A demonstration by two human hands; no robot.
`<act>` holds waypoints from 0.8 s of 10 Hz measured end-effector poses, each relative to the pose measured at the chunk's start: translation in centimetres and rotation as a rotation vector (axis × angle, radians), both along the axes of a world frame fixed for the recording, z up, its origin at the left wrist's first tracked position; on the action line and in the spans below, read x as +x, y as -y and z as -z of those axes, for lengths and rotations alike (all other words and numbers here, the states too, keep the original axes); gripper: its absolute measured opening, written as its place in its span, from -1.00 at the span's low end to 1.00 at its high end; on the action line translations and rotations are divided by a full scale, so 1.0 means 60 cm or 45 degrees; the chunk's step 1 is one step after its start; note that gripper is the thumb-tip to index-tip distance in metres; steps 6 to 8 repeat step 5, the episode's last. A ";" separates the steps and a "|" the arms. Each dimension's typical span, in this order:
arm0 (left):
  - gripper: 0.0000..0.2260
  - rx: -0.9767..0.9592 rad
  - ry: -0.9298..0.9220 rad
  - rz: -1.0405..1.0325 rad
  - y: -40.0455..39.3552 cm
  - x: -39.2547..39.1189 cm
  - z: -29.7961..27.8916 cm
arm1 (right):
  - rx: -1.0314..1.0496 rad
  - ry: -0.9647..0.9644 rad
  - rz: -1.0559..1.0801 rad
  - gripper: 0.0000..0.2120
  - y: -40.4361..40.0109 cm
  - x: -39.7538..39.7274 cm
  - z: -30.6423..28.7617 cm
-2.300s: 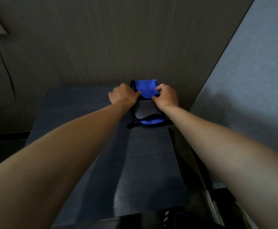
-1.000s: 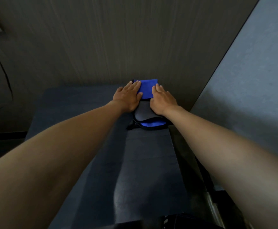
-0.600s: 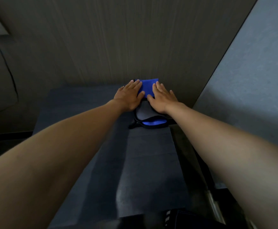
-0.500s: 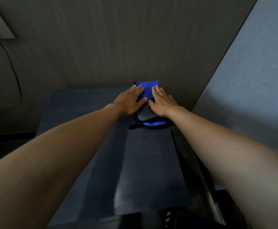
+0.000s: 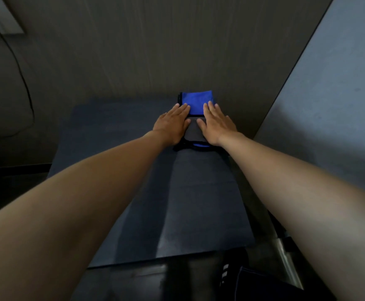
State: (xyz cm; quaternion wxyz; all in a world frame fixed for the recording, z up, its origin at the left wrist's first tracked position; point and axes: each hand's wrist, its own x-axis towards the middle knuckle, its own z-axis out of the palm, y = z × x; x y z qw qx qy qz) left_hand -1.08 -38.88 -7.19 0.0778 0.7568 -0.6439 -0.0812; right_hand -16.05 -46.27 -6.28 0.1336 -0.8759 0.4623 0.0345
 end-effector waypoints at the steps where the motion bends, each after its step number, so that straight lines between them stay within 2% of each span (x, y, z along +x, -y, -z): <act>1: -0.49 -0.009 -0.020 -0.002 -0.006 -0.001 0.003 | 0.005 -0.018 0.005 -0.37 -0.004 -0.001 0.000; 3: -0.53 -0.087 -0.107 0.054 -0.033 -0.001 -0.026 | -0.046 -0.020 -0.051 -0.38 -0.022 -0.008 -0.037; 5: -0.54 -0.174 -0.104 0.084 -0.089 -0.008 -0.111 | -0.097 0.086 -0.101 -0.42 -0.080 -0.009 -0.133; 8: -0.54 -0.174 -0.104 0.084 -0.089 -0.008 -0.111 | -0.097 0.086 -0.101 -0.42 -0.080 -0.009 -0.133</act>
